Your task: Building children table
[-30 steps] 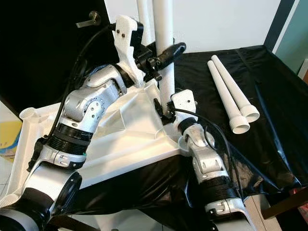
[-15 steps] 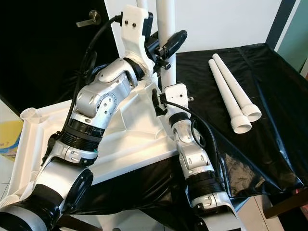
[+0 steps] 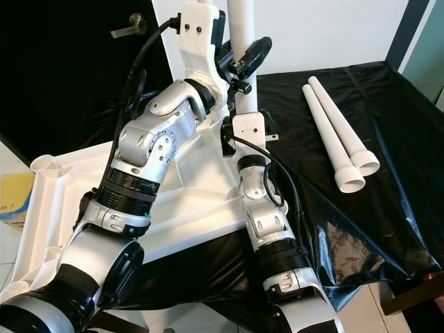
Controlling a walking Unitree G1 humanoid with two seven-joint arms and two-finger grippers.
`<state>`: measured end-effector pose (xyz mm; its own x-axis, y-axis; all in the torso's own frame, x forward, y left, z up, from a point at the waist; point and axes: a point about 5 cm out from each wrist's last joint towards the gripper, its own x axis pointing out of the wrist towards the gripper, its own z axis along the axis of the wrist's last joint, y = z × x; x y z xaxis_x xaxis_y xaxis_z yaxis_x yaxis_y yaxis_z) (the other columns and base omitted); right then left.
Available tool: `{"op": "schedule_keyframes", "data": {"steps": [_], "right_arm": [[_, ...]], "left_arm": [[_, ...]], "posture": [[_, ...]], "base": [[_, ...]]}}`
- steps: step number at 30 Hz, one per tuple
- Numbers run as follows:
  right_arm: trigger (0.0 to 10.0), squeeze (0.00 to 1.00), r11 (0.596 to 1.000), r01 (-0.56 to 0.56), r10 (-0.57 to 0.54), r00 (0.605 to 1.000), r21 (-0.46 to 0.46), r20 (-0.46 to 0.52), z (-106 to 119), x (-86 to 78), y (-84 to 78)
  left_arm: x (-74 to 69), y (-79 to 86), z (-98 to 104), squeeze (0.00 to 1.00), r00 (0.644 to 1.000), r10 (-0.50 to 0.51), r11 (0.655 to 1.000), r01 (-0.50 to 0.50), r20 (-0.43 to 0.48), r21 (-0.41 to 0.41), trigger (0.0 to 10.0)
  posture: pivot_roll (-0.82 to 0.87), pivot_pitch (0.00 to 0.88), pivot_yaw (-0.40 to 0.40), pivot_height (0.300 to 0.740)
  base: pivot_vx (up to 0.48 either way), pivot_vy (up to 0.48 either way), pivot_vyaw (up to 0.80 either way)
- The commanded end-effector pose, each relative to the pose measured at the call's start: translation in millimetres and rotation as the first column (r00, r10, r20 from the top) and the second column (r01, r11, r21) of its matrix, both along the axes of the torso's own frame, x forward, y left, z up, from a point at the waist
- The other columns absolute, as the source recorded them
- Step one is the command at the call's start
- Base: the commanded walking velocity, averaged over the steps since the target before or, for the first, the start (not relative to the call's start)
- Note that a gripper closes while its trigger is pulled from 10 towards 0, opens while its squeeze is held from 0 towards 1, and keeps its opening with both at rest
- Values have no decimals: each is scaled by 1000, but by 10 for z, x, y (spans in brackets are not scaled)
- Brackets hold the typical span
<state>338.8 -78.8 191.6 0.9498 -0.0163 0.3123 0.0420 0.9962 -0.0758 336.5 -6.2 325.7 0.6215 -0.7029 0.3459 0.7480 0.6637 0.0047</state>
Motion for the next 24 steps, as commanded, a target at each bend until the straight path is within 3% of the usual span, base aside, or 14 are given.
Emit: {"op": "schedule_keyframes", "data": {"steps": [1, 9, 10, 11, 12, 13, 14, 24], "right_arm": [[10000, 0, 1000, 9, -9, 1000, 19, 2, 21, 21, 28], [10000, 0, 999, 30, -30, 1000, 30, -9, 12, 49, 48], [5333, 0, 999, 34, -34, 999, 37, -14, 9, 59, 45], [5333, 0, 999, 34, -34, 999, 37, -14, 9, 59, 45], [2431, 0, 998, 38, -37, 999, 43, -13, 12, 61, 46], [2431, 0, 998, 38, -37, 999, 43, -13, 12, 61, 46], [0, 0, 998, 38, -37, 999, 46, -11, 19, 64, 50], [0, 0, 998, 42, -42, 999, 56, -10, 31, 77, 54]], "left_arm": [[15, 20, 38, 0, 998, 60, 998, -60, -15, -23, 10000], [-9, -18, 40, 0, 999, 47, 998, -48, -23, -31, 10000], [-19, -30, 46, 0, 999, 41, 998, -41, -23, -37, 10000], [-19, -30, 46, 0, 999, 41, 998, -41, -23, -37, 10000], [-25, -38, 47, 0, 999, 35, 999, -36, -23, -38, 10000], [-25, -38, 47, 0, 999, 35, 999, -36, -23, -38, 10000], [-33, -51, 45, 0, 999, 30, 999, -31, -21, -32, 10000], [-42, -73, 40, 0, 1000, 18, 1000, -18, -19, -25, 10000]], "posture": [[-124, 0, 104, 740], [-121, 0, 107, 740], [-119, 0, 109, 740], [-119, 0, 109, 740], [-119, 0, 111, 740], [-119, 0, 111, 740], [-120, 0, 111, 740], [-122, 0, 113, 740]], "base": [[0, 0, 0], [0, 0, 0], [0, 0, 0], [0, 0, 0], [0, 0, 0], [0, 0, 0], [0, 0, 0], [0, 0, 0]]}}
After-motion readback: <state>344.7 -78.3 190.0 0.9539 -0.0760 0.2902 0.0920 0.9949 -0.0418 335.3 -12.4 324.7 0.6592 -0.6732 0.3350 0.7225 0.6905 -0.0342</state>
